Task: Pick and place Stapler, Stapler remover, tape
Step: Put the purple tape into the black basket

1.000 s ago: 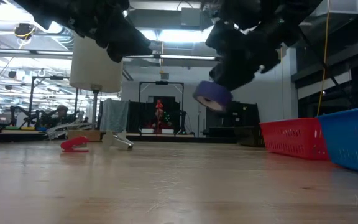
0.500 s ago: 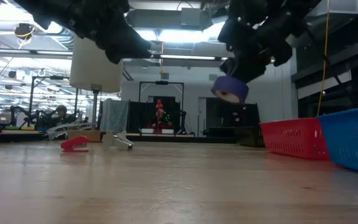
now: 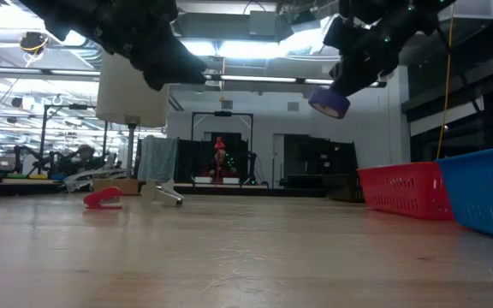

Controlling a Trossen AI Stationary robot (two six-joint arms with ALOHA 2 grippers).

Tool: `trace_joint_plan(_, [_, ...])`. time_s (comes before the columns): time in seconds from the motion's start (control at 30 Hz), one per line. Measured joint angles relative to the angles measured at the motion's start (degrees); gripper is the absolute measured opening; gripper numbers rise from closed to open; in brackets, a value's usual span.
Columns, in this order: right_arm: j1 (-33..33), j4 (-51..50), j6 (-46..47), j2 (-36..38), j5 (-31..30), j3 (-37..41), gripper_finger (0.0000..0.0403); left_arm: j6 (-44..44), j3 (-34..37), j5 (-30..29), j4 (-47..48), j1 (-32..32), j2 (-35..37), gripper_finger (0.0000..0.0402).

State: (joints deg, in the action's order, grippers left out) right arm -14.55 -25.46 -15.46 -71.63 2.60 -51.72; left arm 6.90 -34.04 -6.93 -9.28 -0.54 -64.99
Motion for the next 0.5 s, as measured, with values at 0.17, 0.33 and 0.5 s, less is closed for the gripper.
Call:
trace_joint_plan(0.17, [-3.19,-3.31,-0.02,1.67,-1.53,-0.02,0.0039,0.02,0.0,-1.1,0.3,0.0,0.0,0.018])
trace_joint_plan(0.33, [-6.51,-6.23,-0.17,1.81,-1.54,-0.02,0.0039,0.02,0.0,-1.1,0.35,0.0,0.0,0.018])
trace_joint_plan(0.5, [-10.44,-6.58,-0.22,2.11,-3.21,2.29,0.0039,0.04,0.0,-1.1,0.42,0.0,0.0,0.018])
